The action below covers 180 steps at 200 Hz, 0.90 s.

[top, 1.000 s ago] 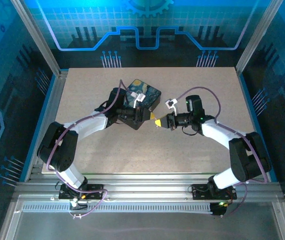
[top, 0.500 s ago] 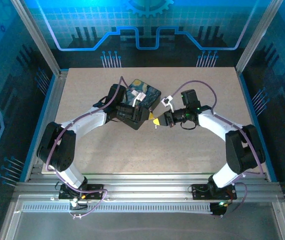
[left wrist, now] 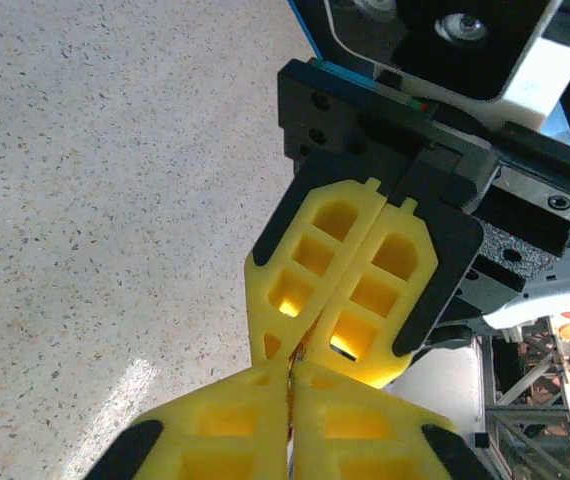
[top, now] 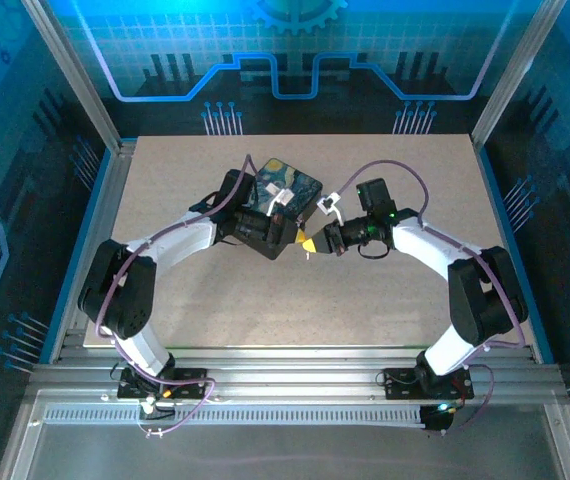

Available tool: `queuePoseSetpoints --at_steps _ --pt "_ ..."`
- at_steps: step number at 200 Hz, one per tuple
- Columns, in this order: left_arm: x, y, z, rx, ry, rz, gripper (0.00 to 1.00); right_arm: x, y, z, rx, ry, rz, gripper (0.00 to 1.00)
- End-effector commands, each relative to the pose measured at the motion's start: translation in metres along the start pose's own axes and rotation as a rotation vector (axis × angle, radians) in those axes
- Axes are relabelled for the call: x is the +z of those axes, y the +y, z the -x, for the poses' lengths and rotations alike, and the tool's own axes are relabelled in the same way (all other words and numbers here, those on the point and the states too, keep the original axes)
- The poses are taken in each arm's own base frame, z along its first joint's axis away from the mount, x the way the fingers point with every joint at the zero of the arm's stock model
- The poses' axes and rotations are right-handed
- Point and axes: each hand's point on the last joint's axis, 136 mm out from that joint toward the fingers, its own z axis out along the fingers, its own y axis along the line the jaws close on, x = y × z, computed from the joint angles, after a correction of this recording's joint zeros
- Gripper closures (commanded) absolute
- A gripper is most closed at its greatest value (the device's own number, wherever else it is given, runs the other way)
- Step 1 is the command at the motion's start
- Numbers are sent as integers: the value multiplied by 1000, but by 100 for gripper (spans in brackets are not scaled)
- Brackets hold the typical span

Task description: Unlock the padlock with the key

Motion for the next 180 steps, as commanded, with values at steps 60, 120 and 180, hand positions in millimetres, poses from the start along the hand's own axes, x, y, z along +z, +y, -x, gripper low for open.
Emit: queuePoseSetpoints --at_steps 60,120,180 --pt "3 10 22 -13 -83 70 100 -25 -8 10 51 -94 -51 52" --pt "11 22 56 -78 -187 72 100 -54 -40 58 288 -464 -111 56" --pt "13 27 75 -112 -248 59 100 -44 -53 60 373 -531 -107 55"
